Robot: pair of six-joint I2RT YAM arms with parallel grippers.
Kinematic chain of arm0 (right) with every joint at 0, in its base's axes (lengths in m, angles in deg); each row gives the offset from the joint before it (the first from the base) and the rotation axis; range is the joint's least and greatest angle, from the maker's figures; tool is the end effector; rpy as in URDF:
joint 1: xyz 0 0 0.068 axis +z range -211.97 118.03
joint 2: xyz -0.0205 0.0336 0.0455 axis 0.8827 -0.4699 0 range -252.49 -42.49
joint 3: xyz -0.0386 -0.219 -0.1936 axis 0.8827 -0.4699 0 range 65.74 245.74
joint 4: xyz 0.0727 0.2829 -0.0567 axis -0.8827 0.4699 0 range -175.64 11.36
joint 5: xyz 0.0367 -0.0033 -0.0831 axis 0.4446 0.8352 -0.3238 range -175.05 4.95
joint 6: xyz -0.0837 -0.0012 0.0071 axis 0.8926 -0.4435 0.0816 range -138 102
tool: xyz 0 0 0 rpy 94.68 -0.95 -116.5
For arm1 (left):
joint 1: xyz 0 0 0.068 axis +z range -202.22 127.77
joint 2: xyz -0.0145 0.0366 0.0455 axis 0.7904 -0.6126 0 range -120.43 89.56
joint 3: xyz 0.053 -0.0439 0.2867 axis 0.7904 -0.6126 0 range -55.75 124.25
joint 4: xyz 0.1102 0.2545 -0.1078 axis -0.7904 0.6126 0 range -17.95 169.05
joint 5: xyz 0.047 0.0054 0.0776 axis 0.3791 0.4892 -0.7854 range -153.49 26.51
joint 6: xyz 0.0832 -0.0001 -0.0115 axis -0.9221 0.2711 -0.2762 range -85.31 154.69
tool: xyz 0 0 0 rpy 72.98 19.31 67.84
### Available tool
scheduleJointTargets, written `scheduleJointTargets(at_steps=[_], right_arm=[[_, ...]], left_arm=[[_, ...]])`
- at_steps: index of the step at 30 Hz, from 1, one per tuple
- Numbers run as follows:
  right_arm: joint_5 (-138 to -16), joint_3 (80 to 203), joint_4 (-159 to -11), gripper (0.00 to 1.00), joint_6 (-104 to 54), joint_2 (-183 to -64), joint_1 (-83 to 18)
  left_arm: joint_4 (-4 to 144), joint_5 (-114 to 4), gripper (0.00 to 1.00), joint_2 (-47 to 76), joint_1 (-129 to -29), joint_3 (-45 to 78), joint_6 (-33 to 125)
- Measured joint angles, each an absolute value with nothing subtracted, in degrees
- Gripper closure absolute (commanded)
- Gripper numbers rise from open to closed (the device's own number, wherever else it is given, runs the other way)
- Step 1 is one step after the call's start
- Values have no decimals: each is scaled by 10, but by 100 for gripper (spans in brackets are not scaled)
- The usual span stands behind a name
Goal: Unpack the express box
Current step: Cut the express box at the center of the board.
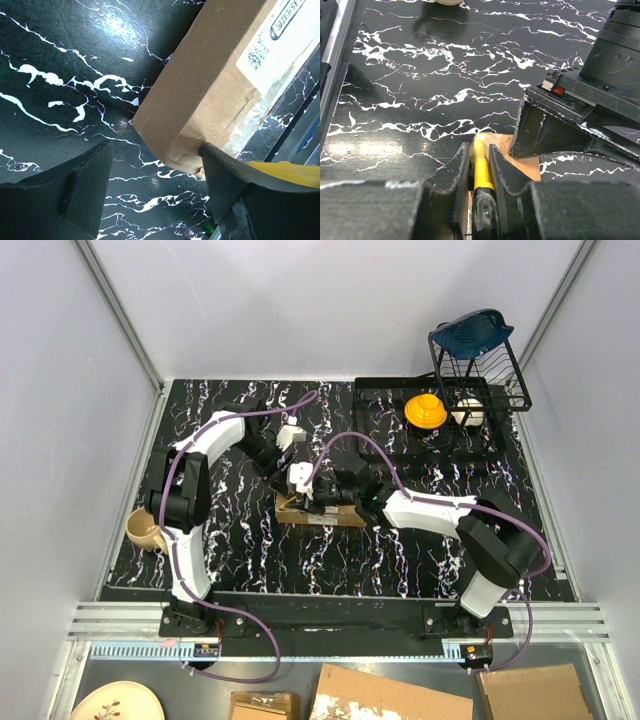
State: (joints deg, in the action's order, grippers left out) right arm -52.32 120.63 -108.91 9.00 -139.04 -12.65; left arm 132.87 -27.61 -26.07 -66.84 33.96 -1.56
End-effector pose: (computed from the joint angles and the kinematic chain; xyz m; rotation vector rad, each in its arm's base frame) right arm 0.2523 0.3544 0.2119 -1.4722 1.2298 0.8027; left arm 0.4076 -0.1508 0.1687 1.2420 2.5510 -0.8871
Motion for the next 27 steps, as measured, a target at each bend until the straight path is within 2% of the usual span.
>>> scheduleJointTargets(at_steps=[27], right_arm=[[-499,1235,-1111,100,25,-1434,-133]], left_arm=[[1334,-277,29,-261,-669,341,-18]])
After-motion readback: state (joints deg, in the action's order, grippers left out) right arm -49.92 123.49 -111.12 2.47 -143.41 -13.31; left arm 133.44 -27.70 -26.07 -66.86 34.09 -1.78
